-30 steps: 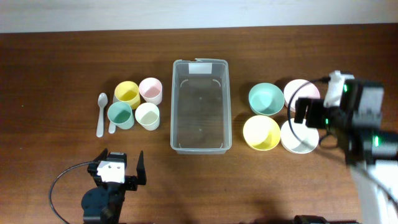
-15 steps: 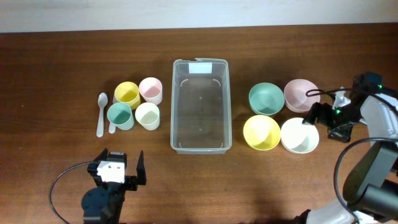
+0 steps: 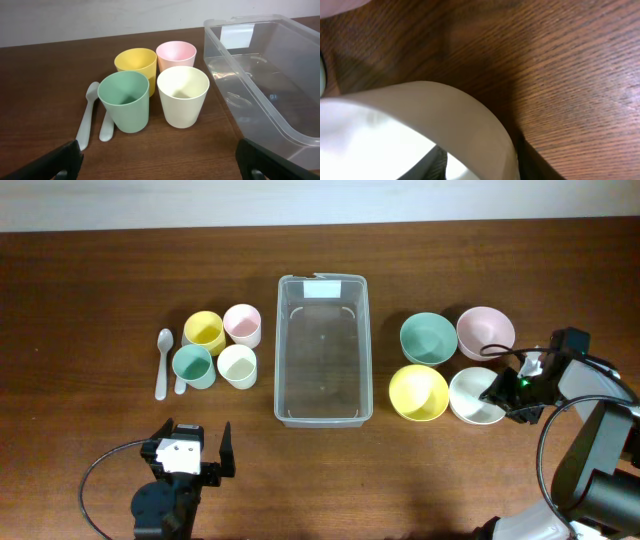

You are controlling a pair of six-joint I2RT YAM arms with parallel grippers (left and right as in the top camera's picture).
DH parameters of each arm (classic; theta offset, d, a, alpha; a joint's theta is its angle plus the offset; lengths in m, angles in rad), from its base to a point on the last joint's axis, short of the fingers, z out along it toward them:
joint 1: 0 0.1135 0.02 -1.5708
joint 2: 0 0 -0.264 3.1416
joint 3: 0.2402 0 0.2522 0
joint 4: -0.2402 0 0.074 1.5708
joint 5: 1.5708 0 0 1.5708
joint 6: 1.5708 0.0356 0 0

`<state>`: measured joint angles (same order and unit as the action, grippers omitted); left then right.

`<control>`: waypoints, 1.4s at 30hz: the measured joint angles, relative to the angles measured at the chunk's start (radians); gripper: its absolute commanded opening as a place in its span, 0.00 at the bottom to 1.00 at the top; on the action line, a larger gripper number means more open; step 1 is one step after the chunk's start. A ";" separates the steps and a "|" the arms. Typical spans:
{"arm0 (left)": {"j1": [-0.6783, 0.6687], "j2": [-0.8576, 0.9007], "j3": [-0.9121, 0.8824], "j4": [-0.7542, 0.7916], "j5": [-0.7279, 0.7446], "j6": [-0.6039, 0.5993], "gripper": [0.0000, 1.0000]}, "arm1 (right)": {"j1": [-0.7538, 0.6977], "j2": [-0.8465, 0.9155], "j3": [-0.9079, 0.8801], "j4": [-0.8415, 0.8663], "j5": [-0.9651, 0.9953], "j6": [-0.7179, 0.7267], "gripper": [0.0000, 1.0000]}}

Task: Pack container
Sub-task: 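Move the right gripper to the white bowl and grasp its rim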

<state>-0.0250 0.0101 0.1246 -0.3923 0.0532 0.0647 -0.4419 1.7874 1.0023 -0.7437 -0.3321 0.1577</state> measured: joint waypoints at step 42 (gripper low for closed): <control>0.000 0.000 0.000 0.000 0.000 0.000 1.00 | -0.088 0.017 -0.024 0.024 -0.169 -0.059 0.19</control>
<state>-0.0250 0.0101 0.1246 -0.3927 0.0528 0.0647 -0.5301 1.8042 0.9787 -0.7200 -0.5007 0.0990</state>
